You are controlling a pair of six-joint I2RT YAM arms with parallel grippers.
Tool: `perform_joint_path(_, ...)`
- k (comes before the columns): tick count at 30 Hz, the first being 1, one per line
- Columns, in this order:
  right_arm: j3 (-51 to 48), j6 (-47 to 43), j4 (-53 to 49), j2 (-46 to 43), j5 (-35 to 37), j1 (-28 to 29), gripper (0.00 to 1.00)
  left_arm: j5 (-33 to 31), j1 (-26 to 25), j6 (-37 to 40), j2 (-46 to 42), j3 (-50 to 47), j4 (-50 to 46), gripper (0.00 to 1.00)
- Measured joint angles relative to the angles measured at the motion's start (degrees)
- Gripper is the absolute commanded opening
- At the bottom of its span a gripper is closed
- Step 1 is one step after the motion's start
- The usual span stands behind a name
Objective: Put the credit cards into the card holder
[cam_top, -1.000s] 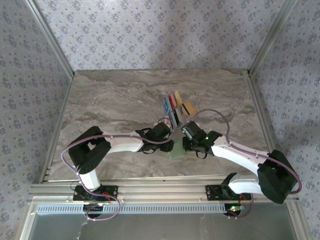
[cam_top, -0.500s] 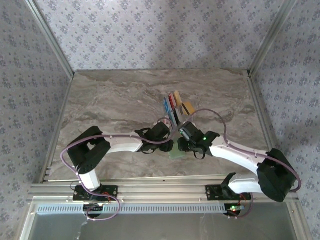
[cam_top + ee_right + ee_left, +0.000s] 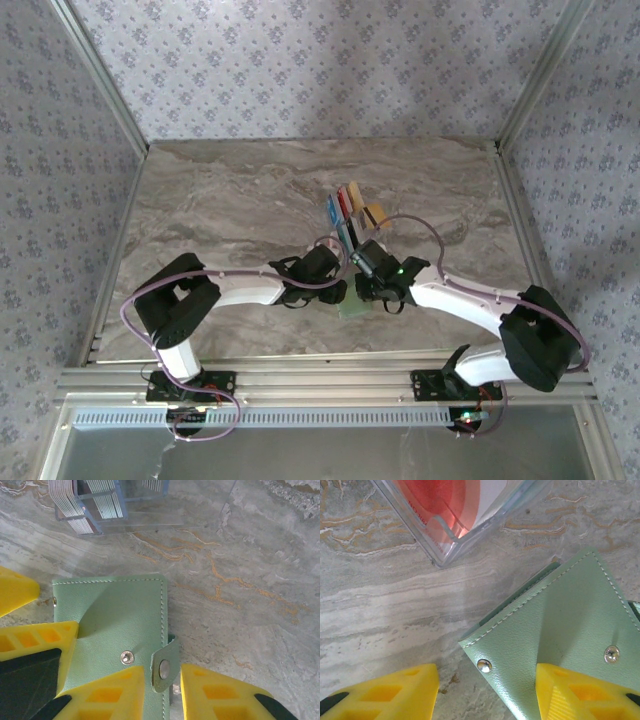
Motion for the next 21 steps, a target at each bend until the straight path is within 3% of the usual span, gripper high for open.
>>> perform_joint_path(12,0.0,-0.4,0.0,0.9,0.0,-0.1,0.22,0.5,0.2,0.0,0.0,0.0,0.0,0.54)
perform_joint_path(21,0.0,-0.6,0.0,0.9,-0.1,-0.6,0.1,0.5,0.2,0.0,0.0,0.0,0.0,0.54)
